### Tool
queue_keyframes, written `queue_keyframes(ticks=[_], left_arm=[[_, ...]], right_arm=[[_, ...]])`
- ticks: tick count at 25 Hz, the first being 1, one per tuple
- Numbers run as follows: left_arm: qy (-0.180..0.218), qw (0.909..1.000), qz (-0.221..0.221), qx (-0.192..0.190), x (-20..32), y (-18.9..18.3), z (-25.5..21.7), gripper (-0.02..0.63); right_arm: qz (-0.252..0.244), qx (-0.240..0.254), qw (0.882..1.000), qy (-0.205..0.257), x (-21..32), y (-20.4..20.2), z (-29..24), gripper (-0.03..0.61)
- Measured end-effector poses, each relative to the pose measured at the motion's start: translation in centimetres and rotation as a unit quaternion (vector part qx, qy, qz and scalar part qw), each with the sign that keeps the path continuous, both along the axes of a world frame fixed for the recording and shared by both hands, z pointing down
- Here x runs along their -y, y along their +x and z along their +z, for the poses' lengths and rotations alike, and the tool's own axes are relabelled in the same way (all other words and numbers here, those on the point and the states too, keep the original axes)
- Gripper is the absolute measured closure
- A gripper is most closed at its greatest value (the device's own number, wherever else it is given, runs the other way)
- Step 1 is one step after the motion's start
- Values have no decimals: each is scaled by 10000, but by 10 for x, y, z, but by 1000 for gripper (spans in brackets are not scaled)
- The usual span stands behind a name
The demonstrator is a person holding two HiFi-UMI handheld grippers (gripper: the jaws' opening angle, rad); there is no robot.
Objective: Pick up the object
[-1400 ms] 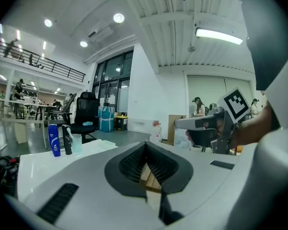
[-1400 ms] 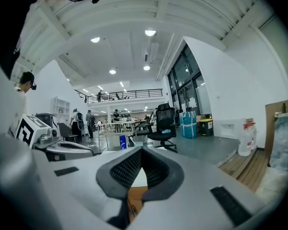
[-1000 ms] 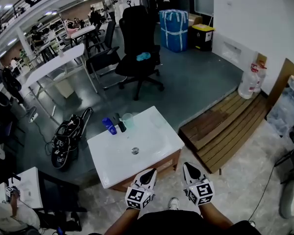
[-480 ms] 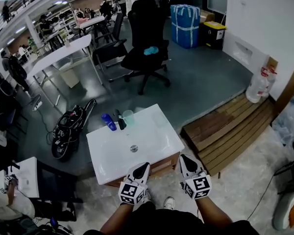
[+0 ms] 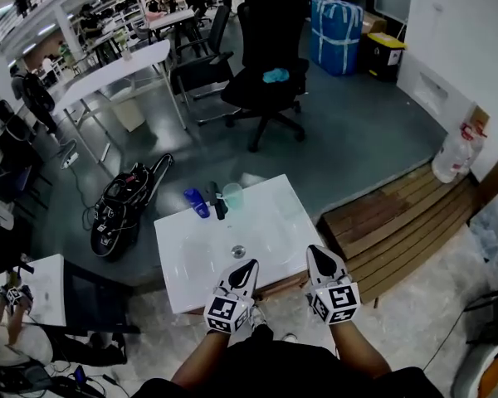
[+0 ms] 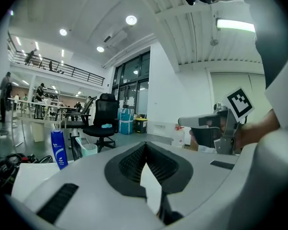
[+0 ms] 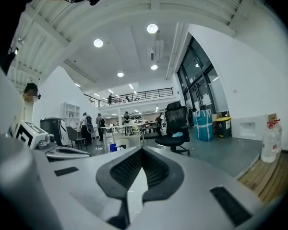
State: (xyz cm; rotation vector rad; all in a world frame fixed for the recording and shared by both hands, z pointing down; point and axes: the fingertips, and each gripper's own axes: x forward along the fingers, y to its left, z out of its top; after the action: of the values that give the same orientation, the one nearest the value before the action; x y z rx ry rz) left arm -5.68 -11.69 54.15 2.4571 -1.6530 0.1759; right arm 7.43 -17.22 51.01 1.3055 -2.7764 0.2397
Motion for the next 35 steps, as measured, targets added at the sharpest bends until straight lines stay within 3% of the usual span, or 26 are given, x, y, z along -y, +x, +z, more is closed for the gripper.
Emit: queue_keyframes(ticks=[10,20,35], left_arm=[[-60,10000,-23,-11,53,-50,6,600],[-87,9999,-112,-52,75,-91,21,600],[-460,9960,-751,-120,106,-75,36,600]], right_arm=[[-86,-287,9995,-125,55,-54,18,561],[-145,-734,9966,-333,84,-78,52,560],[-499,-1122,9885,-883,145,-55,109,561]])
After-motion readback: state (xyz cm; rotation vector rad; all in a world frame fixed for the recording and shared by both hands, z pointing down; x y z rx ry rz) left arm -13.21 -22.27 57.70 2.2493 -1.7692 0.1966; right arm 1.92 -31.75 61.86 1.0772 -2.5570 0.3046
